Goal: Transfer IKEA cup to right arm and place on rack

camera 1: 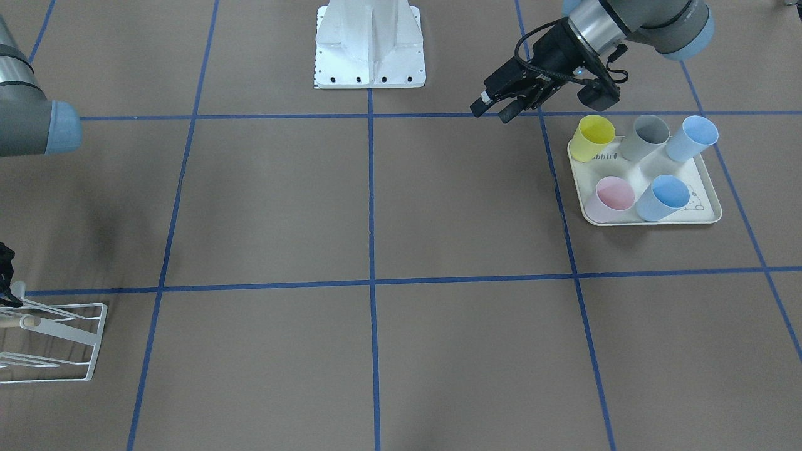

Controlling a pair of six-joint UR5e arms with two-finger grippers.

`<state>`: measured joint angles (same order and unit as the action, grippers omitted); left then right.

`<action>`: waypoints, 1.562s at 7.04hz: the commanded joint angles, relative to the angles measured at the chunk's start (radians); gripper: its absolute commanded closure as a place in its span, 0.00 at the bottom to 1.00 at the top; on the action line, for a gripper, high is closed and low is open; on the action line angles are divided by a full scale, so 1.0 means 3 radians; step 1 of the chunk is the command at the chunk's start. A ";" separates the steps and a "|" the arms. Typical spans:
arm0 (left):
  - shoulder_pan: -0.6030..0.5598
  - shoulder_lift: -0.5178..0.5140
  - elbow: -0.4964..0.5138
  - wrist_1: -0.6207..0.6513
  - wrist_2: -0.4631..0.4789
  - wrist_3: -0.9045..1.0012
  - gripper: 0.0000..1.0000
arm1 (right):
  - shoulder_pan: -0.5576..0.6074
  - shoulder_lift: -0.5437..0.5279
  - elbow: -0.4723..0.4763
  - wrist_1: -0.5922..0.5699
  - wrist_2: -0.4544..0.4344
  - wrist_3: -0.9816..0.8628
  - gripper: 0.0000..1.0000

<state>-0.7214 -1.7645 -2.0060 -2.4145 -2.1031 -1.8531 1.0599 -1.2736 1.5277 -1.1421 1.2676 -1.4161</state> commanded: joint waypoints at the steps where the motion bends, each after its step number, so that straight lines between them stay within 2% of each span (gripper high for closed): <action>1: 0.0002 -0.0004 0.0004 0.0000 0.0000 0.0000 0.00 | -0.0035 -0.0019 0.0011 0.0013 -0.0079 0.0026 0.84; 2: 0.0002 -0.0004 0.0004 0.0000 0.0000 -0.0005 0.00 | -0.0035 -0.0024 0.0001 0.0013 -0.0084 0.0026 0.58; 3: 0.0002 -0.0009 0.0004 0.0000 0.0000 -0.0005 0.00 | -0.0035 -0.0024 0.0001 0.0013 -0.0089 0.0016 0.46; 5: 0.0002 -0.0009 0.0004 0.0000 0.0000 -0.0005 0.00 | -0.0040 -0.0035 -0.0004 0.0013 -0.0165 0.0001 0.45; 6: 0.0002 -0.0014 0.0004 0.0000 0.0000 -0.0005 0.00 | -0.0041 -0.0030 -0.0004 0.0013 -0.0166 0.0001 0.38; 8: 0.0002 -0.0019 0.0004 0.0000 0.0000 -0.0005 0.00 | -0.0041 -0.0029 0.0006 0.0038 -0.0171 0.0041 0.01; 11: 0.0002 -0.0019 0.0004 0.0000 -0.0005 0.0000 0.00 | -0.0041 -0.0024 0.0051 0.0039 -0.0166 0.0047 0.01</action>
<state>-0.7210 -1.7701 -2.0049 -2.4145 -2.1044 -1.8536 1.0477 -1.2820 1.5348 -1.1308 1.2168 -1.4025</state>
